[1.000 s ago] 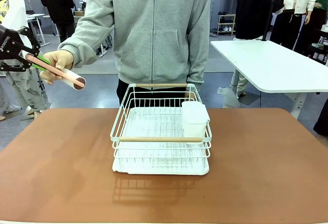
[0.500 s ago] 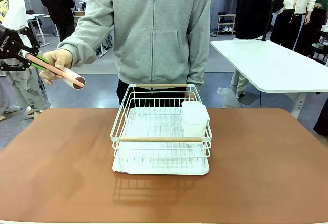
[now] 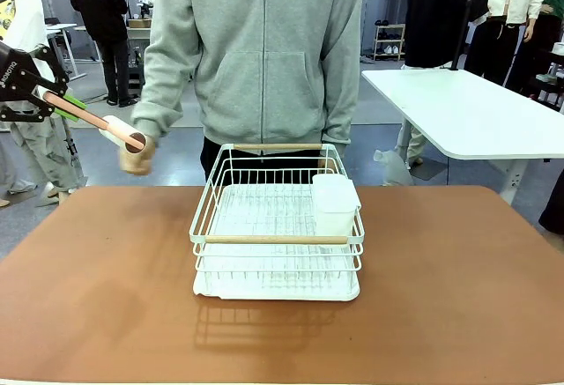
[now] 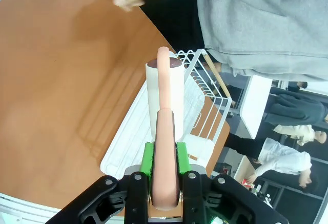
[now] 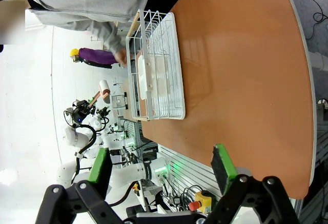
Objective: Clean the table.
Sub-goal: Pick up the Lint Roller when the human hands it over, then clean the table with the Lint Roller when the human lifts the Dish drying rack.
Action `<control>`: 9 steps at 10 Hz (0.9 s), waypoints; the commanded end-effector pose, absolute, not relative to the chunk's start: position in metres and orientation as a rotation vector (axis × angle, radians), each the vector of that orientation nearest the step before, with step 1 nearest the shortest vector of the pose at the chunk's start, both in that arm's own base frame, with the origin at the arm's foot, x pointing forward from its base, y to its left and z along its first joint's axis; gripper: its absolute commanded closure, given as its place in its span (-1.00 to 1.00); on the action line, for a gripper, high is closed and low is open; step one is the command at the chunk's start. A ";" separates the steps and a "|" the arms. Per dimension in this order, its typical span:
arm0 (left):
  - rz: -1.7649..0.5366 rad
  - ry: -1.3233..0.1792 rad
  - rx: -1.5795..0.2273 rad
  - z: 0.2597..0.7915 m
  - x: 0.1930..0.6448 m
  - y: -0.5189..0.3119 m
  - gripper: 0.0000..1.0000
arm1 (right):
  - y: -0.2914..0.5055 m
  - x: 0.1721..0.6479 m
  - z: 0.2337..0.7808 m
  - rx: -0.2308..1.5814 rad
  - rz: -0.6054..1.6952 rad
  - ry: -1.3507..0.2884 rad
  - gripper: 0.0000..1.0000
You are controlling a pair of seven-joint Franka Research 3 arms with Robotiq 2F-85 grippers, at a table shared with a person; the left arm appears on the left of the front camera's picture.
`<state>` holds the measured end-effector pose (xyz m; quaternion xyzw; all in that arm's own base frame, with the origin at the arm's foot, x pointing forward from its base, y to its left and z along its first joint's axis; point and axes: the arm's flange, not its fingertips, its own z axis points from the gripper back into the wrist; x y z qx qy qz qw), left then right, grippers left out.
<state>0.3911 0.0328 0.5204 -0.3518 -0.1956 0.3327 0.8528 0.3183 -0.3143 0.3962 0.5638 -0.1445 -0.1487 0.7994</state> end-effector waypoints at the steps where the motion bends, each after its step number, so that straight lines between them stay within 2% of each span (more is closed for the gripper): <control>1: 0.702 -0.412 -0.742 0.521 0.391 0.033 1.00 | -0.314 0.317 0.402 1.201 -0.332 -0.300 -1.00; 9: 0.702 -0.412 -0.742 0.521 0.391 0.033 1.00 | -0.314 0.317 0.402 1.201 -0.332 -0.300 -1.00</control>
